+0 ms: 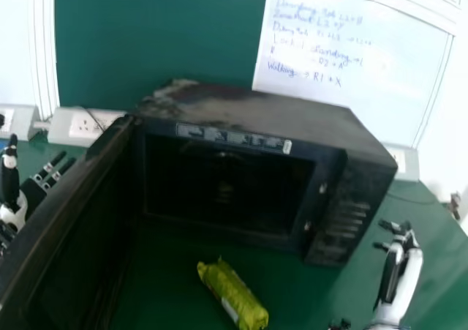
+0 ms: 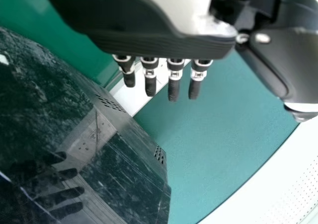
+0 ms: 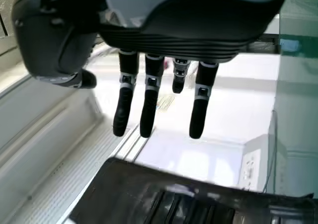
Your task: Put biscuit inside oven
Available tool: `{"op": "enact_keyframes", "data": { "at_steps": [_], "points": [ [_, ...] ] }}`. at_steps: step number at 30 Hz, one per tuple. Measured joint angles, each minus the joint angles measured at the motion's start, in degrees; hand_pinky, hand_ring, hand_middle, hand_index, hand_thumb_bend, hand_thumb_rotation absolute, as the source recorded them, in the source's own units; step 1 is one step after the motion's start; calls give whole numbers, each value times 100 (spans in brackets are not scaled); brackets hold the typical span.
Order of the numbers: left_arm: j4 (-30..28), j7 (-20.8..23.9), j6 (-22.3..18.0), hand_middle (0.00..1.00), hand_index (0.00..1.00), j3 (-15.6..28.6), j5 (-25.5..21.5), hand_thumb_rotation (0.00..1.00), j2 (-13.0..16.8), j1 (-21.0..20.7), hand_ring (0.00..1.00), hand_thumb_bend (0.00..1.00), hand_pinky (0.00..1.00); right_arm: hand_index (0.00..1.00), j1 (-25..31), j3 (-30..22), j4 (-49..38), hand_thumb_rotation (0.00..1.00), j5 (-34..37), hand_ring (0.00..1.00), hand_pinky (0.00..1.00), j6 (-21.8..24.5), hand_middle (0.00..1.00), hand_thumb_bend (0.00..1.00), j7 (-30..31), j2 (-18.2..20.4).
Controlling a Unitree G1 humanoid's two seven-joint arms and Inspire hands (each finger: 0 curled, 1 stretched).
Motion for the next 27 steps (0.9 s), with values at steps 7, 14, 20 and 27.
{"op": "enact_keyframes", "data": {
  "at_steps": [7, 14, 20, 27],
  "points": [
    [-1, 20, -1, 96, 95, -2, -55, 14, 0, 20, 98, 35, 100, 78, 634, 543, -1265, 40, -184, 70, 62, 514, 73, 81, 1500, -625],
    [-13, 97, -1, 96, 97, -8, -101, 14, 0, 19, 98, 36, 100, 80, 560, 791, -1927, 38, -332, 74, 67, 1113, 77, 83, 2162, -839],
    [-27, 210, -3, 93, 90, -8, -198, 12, 0, 19, 95, 42, 100, 84, 408, 892, -2163, 48, -665, 76, 68, 1486, 80, 87, 2474, -995],
    [-32, 203, -3, 93, 90, -9, -201, 13, 8, 20, 95, 37, 99, 90, 141, 1058, -2664, 55, -1618, 83, 74, 2104, 87, 90, 3358, -1576]
  ]
}}
